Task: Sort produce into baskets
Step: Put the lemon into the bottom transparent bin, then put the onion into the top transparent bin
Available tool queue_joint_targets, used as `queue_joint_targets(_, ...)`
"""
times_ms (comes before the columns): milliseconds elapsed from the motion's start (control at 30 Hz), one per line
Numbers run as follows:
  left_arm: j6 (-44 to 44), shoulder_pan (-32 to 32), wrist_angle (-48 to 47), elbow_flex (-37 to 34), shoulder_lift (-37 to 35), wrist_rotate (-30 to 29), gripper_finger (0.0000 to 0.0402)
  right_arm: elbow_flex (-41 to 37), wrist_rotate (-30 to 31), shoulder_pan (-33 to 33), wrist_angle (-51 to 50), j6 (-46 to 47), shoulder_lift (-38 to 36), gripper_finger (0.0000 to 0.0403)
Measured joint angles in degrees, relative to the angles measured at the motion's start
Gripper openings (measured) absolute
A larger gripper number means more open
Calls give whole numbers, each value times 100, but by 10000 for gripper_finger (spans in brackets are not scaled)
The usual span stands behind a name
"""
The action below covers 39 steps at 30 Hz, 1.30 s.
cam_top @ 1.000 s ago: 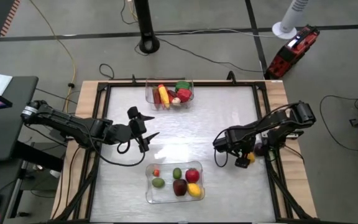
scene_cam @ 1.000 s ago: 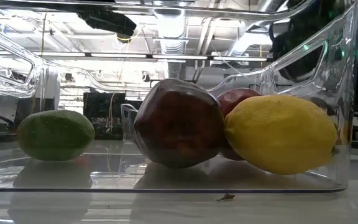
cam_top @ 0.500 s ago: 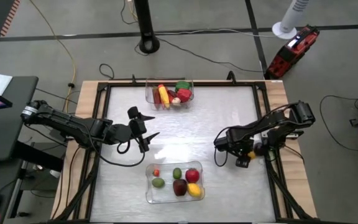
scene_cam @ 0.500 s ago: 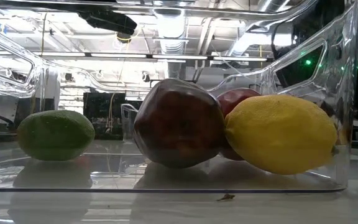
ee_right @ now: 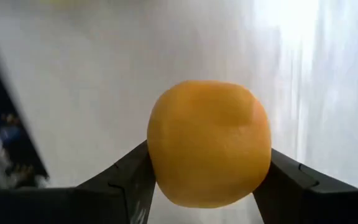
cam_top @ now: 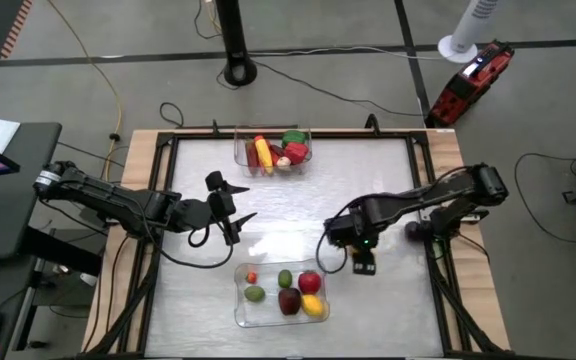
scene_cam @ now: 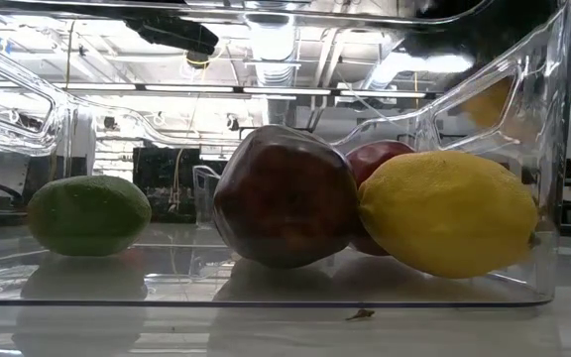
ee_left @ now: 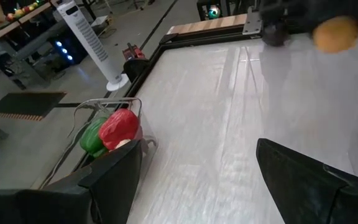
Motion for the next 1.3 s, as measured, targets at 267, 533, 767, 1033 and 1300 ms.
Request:
queue_joint_targets(267,-26,2,3,0,0,-1,304,863,99,667,2483,-513,-4,248)
queue_joint_targets(533,-79,1,46,0,0,0,304,858,298,705,3224,-1009,270,259)
queue_joint_targets(767,-38,1,68,0,-4,17,304,884,176,589,2597,-1037,456,316)
queue_joint_targets(1033,-76,1,47,0,-4,21,304,895,582,384,650,-841,355,345)
queue_joint_targets(1300,-83,0,31,0,-4,22,304,87,1255,280,-1397,-100,171,328)
